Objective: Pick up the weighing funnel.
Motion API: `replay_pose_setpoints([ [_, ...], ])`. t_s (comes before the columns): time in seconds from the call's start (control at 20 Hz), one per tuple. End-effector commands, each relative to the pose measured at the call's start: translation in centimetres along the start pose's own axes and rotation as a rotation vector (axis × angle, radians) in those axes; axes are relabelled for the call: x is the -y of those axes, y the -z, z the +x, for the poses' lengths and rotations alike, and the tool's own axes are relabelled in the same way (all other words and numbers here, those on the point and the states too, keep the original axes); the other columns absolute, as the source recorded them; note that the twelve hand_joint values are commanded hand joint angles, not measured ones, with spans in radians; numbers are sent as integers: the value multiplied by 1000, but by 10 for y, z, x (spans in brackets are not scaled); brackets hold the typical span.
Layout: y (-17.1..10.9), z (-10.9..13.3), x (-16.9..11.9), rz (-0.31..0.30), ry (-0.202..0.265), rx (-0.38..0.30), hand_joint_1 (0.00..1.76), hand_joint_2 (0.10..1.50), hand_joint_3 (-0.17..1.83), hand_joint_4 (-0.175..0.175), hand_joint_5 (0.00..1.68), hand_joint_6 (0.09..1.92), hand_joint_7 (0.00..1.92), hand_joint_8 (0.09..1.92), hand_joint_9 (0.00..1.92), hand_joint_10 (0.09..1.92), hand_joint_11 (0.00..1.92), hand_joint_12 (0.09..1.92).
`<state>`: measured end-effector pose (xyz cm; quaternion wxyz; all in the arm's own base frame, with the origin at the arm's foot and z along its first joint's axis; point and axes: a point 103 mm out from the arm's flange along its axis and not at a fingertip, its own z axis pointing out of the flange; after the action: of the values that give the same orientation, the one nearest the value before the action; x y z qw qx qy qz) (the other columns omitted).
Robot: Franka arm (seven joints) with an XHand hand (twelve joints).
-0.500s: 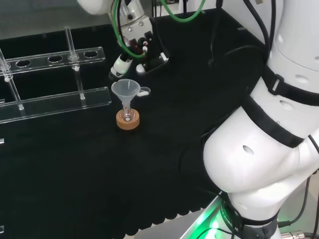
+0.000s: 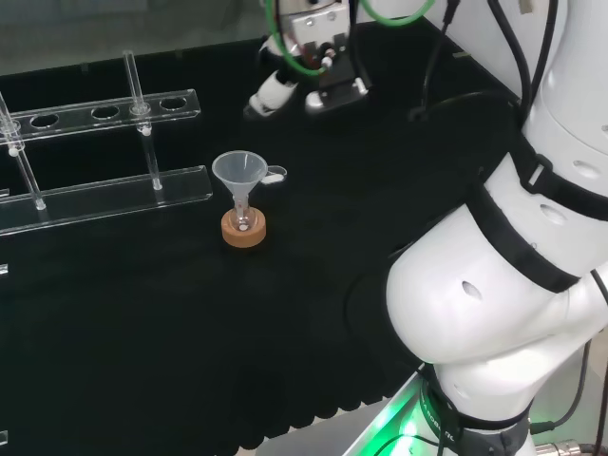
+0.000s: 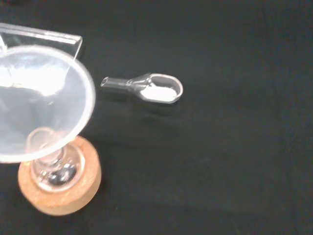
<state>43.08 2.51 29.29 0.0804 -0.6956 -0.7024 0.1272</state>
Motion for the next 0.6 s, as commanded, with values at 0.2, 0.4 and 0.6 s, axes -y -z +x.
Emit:
replay_pose_setpoints([
  [0.2,-7,-70,-35,-9,-21,-109,856,728,440,-40,469,87,180,693,437,660,204,1416],
  [0.4,-22,-77,-54,-9,7,-100,865,693,502,-41,505,87,220,697,477,649,238,1400],
  [0.6,-39,-83,-71,10,15,-111,862,677,523,-40,524,87,239,699,500,647,257,1393],
])
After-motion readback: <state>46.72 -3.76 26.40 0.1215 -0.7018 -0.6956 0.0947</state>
